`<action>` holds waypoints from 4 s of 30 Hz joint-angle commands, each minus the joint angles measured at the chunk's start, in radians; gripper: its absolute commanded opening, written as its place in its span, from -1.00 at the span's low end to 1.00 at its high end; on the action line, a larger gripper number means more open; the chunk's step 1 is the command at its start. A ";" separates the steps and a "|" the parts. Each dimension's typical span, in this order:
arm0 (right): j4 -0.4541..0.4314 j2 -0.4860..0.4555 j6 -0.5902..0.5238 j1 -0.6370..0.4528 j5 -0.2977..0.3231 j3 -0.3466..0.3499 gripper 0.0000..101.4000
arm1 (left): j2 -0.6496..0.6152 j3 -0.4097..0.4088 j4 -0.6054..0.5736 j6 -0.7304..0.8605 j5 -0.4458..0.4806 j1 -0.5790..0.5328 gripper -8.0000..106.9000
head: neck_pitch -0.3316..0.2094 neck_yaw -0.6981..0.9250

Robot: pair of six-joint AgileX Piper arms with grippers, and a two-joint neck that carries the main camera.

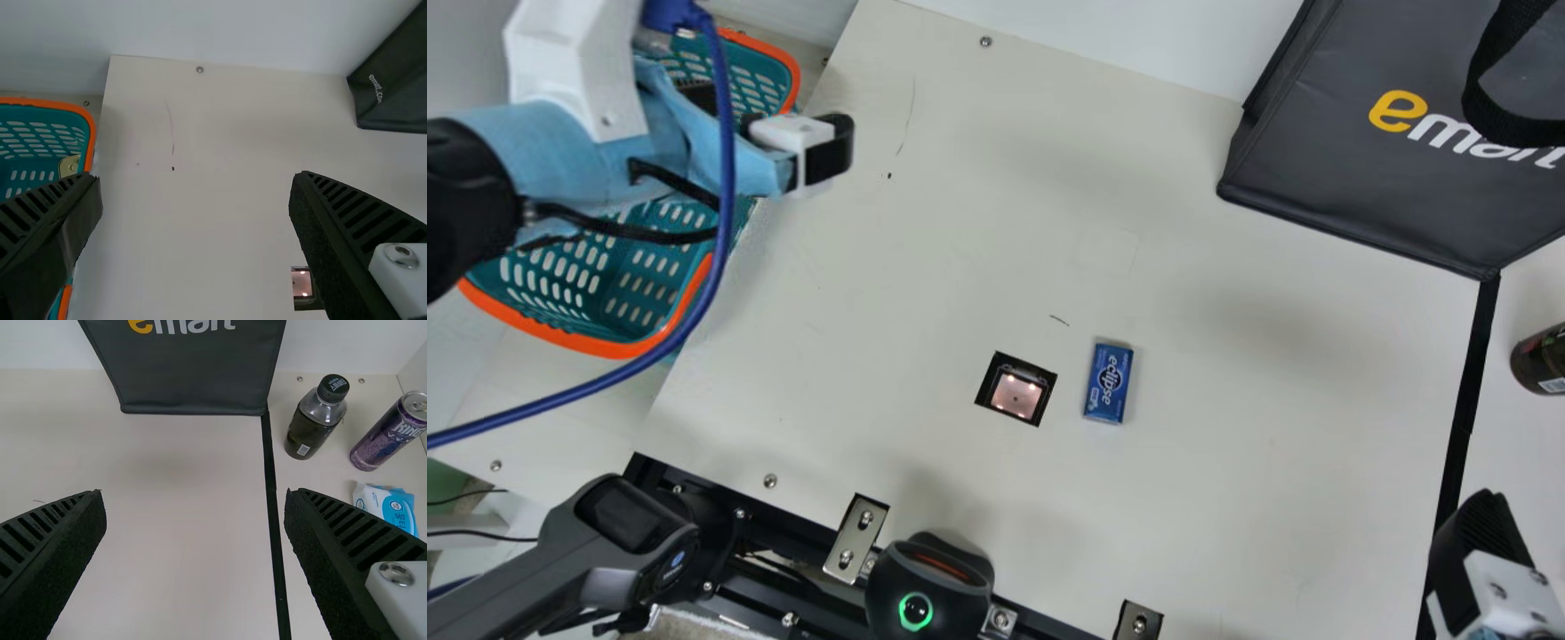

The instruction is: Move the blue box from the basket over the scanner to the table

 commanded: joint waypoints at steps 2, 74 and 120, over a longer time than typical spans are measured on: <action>0.000 0.000 0.000 0.000 0.000 0.000 0.87 | 0.000 0.000 0.000 0.000 0.000 0.000 0.71 | -0.030 -0.067; -0.168 0.649 0.428 0.678 -0.100 -0.015 0.87 | 0.000 0.000 0.000 0.000 0.000 0.000 0.71 | -0.030 -0.347; -0.063 1.016 0.560 0.728 -0.406 0.065 0.87 | 0.000 0.000 0.000 0.000 0.000 0.000 0.71 | -0.030 -0.347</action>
